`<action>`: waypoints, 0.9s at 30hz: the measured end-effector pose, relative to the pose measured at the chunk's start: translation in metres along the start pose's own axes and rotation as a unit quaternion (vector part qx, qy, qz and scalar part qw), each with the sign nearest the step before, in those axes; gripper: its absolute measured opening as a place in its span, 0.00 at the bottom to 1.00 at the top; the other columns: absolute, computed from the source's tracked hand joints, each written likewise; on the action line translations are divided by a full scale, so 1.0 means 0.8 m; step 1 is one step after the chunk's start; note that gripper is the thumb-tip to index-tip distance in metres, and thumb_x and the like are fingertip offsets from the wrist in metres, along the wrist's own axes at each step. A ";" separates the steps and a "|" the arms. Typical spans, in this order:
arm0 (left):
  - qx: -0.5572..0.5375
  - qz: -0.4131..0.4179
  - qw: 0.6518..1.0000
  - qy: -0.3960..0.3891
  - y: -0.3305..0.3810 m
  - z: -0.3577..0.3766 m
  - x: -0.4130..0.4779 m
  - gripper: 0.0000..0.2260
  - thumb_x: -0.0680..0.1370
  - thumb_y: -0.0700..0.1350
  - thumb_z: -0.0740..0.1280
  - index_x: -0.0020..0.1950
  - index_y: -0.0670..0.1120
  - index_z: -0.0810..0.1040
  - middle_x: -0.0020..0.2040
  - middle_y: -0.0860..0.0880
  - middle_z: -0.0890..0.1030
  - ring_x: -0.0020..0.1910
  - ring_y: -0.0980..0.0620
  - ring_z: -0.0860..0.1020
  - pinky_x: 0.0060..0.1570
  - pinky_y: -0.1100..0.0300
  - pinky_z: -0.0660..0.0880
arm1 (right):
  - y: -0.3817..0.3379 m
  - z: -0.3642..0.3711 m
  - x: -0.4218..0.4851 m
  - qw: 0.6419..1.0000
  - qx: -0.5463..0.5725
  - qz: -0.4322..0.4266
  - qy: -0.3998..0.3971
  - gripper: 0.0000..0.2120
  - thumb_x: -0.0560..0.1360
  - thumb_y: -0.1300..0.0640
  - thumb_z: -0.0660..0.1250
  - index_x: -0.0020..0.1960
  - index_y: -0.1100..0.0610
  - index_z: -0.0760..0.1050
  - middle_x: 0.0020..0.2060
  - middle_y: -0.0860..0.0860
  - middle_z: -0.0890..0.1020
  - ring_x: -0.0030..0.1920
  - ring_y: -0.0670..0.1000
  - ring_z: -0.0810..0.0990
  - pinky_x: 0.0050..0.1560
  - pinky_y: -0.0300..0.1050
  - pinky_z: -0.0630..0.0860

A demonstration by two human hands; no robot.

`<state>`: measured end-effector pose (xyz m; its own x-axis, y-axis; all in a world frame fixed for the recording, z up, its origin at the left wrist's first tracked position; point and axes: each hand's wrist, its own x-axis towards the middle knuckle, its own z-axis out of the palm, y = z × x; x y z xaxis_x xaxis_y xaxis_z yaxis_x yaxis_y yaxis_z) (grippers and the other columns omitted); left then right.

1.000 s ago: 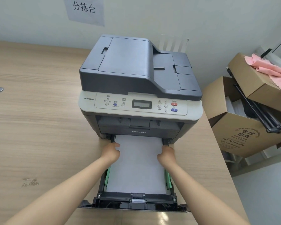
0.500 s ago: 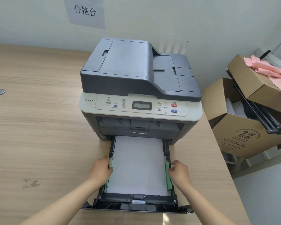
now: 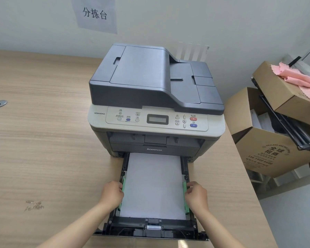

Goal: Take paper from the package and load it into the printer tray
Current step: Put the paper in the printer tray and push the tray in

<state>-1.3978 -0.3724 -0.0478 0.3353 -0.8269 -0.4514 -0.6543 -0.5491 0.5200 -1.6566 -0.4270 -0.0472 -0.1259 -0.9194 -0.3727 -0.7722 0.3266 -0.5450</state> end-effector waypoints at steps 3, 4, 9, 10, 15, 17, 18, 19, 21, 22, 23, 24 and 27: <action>0.015 0.005 1.000 0.002 0.001 0.000 0.001 0.18 0.70 0.28 0.55 0.26 0.47 0.57 0.29 0.49 0.62 0.31 0.52 0.62 0.35 0.62 0.58 | 0.000 0.003 0.002 1.000 -0.008 -0.002 -0.007 0.19 0.73 0.71 0.58 0.62 0.64 0.74 0.50 0.61 0.83 0.52 0.58 0.79 0.44 0.37 0.69; 0.014 0.005 1.000 0.000 0.001 0.000 0.001 0.19 0.70 0.28 0.55 0.25 0.46 0.56 0.28 0.50 0.60 0.29 0.53 0.60 0.32 0.61 0.56 | 0.000 0.002 0.003 1.000 -0.009 -0.001 -0.012 0.19 0.73 0.71 0.58 0.63 0.64 0.73 0.51 0.61 0.82 0.53 0.58 0.79 0.46 0.37 0.70; -0.028 0.010 0.999 -0.037 -0.004 -0.008 0.000 0.12 0.74 0.32 0.61 0.55 0.41 0.75 0.45 0.43 0.77 0.40 0.52 0.72 0.40 0.63 0.70 | 0.002 -0.007 0.004 0.997 -0.038 -0.041 -0.049 0.20 0.73 0.71 0.58 0.64 0.64 0.72 0.51 0.60 0.81 0.51 0.56 0.78 0.47 0.37 0.70; -0.035 0.021 0.999 -0.036 -0.007 -0.010 -0.002 0.15 0.74 0.33 0.62 0.60 0.41 0.72 0.47 0.44 0.75 0.42 0.51 0.73 0.40 0.63 0.71 | 0.002 -0.009 0.002 0.996 -0.043 -0.059 -0.053 0.21 0.73 0.71 0.59 0.65 0.62 0.70 0.51 0.59 0.79 0.50 0.55 0.77 0.48 0.37 0.70; -0.027 0.114 0.988 -0.096 -0.025 -0.029 -0.018 0.10 0.75 0.37 0.65 0.53 0.49 0.72 0.48 0.47 0.76 0.41 0.55 0.74 0.41 0.68 0.74 | 0.005 -0.025 -0.008 0.969 -0.081 -0.211 -0.103 0.17 0.72 0.68 0.62 0.59 0.58 0.75 0.46 0.49 0.72 0.40 0.44 0.71 0.42 0.28 0.67; 0.000 0.145 0.980 -0.136 -0.032 -0.038 -0.023 0.08 0.75 0.41 0.66 0.52 0.50 0.74 0.47 0.50 0.78 0.42 0.57 0.76 0.39 0.75 0.73 | 0.008 -0.034 -0.013 0.949 -0.099 -0.246 -0.167 0.12 0.73 0.65 0.63 0.54 0.57 0.78 0.44 0.48 0.76 0.38 0.40 0.72 0.39 0.22 0.67; 0.011 0.155 0.976 -0.154 -0.035 -0.042 -0.026 0.07 0.75 0.43 0.67 0.52 0.51 0.75 0.47 0.53 0.78 0.43 0.58 0.76 0.39 0.77 0.73 | 0.010 -0.038 -0.016 0.942 -0.102 -0.253 -0.194 0.10 0.74 0.63 0.64 0.53 0.56 0.79 0.43 0.47 0.78 0.39 0.40 0.73 0.39 0.22 0.68; 0.022 0.161 0.972 -0.171 -0.037 -0.046 -0.030 0.07 0.75 0.45 0.67 0.52 0.53 0.75 0.46 0.55 0.79 0.43 0.59 0.77 0.39 0.77 0.73 | 0.013 -0.042 -0.018 0.937 -0.104 -0.256 -0.216 0.08 0.74 0.60 0.65 0.52 0.54 0.79 0.42 0.46 0.78 0.39 0.41 0.75 0.40 0.23 0.69; 0.034 0.161 0.964 -0.209 -0.042 -0.053 -0.036 0.07 0.74 0.49 0.69 0.51 0.55 0.75 0.45 0.58 0.79 0.44 0.60 0.77 0.39 0.79 0.72 | 0.020 -0.049 -0.023 0.927 -0.112 -0.256 -0.252 0.07 0.74 0.55 0.67 0.51 0.53 0.80 0.41 0.43 0.79 0.39 0.41 0.76 0.40 0.25 0.71; 0.038 0.157 0.960 -0.228 -0.046 -0.056 -0.040 0.08 0.73 0.50 0.69 0.51 0.57 0.75 0.45 0.59 0.79 0.44 0.59 0.77 0.40 0.79 0.72 | 0.024 -0.052 -0.025 0.923 -0.116 -0.256 -0.265 0.07 0.74 0.53 0.67 0.51 0.52 0.80 0.40 0.41 0.78 0.38 0.39 0.75 0.40 0.26 0.71; 0.043 0.154 0.956 -0.245 -0.049 -0.058 -0.043 0.08 0.73 0.50 0.70 0.49 0.58 0.75 0.45 0.59 0.79 0.45 0.60 0.77 0.40 0.79 0.72 | 0.029 -0.055 -0.028 0.919 -0.120 -0.255 -0.275 0.07 0.74 0.52 0.68 0.50 0.51 0.80 0.39 0.40 0.79 0.37 0.37 0.75 0.39 0.26 0.71; 0.048 0.151 0.953 -0.260 -0.053 -0.060 -0.046 0.08 0.72 0.50 0.71 0.48 0.60 0.75 0.45 0.59 0.79 0.45 0.61 0.77 0.41 0.78 0.72 | 0.033 -0.058 -0.030 0.916 -0.123 -0.253 -0.285 0.06 0.73 0.51 0.68 0.48 0.49 0.80 0.38 0.41 0.79 0.35 0.35 0.75 0.38 0.26 0.71; 0.056 0.138 0.948 -0.282 -0.065 -0.067 -0.052 0.09 0.71 0.50 0.72 0.45 0.61 0.75 0.44 0.62 0.79 0.41 0.68 0.78 0.43 0.76 0.74 | 0.047 -0.069 -0.037 0.912 -0.124 -0.250 -0.302 0.03 0.71 0.49 0.69 0.41 0.40 0.77 0.38 0.40 0.79 0.35 0.36 0.76 0.39 0.30 0.73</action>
<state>-1.3414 -0.3160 -0.0174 -0.2537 -0.7238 -0.6417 -0.7430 -0.2790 0.6084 -1.7162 -0.3997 -0.0153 0.5882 -0.6264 -0.5115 -0.7656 -0.2275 -0.6018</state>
